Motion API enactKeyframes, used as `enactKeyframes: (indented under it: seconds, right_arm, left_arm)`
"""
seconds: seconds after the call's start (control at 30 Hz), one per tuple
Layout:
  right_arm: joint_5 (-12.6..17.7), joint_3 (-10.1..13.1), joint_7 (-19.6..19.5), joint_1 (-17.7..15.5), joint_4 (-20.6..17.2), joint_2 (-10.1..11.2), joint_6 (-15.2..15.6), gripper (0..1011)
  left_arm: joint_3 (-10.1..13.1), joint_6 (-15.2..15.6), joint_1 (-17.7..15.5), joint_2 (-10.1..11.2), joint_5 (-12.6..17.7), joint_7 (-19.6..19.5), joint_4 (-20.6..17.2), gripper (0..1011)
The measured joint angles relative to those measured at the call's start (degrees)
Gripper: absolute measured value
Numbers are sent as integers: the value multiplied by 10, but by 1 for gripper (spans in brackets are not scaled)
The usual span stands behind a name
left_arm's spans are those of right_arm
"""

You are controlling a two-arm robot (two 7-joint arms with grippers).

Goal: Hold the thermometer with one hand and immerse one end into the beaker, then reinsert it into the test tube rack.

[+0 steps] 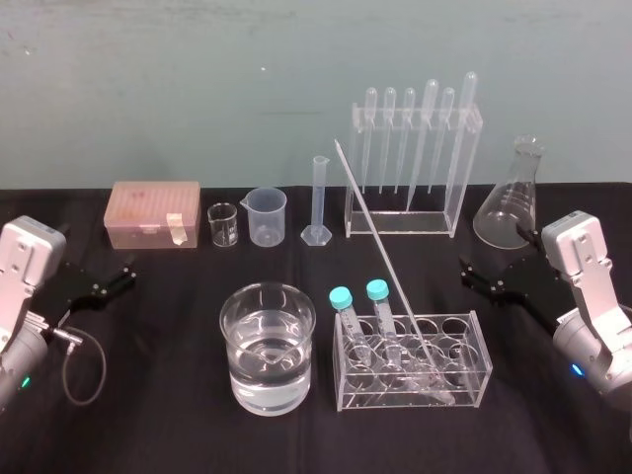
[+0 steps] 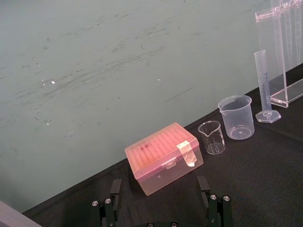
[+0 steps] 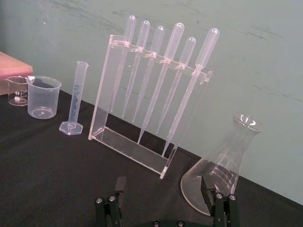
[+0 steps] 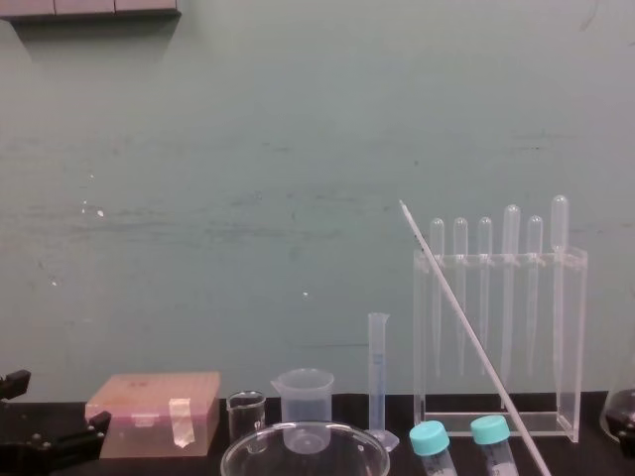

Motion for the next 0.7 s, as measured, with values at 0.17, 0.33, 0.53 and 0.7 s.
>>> enactKeyframes:
  seconds: [0.17, 0.33, 0.53, 0.7]
  right_arm:
    - [0, 0, 0, 0, 0, 0, 0, 1002]
    - [0, 0, 0, 0, 0, 0, 0, 1002]
    - [0, 0, 0, 0, 0, 0, 0, 1003]
    - [0, 0, 0, 0, 0, 0, 0, 1003]
  left_arm:
    - [0, 0, 0, 0, 0, 0, 0, 1008]
    - [0, 0, 0, 0, 0, 0, 0, 1008]
    - [0, 0, 0, 0, 0, 0, 0, 1008]
    - [0, 0, 0, 0, 0, 0, 0, 1008]
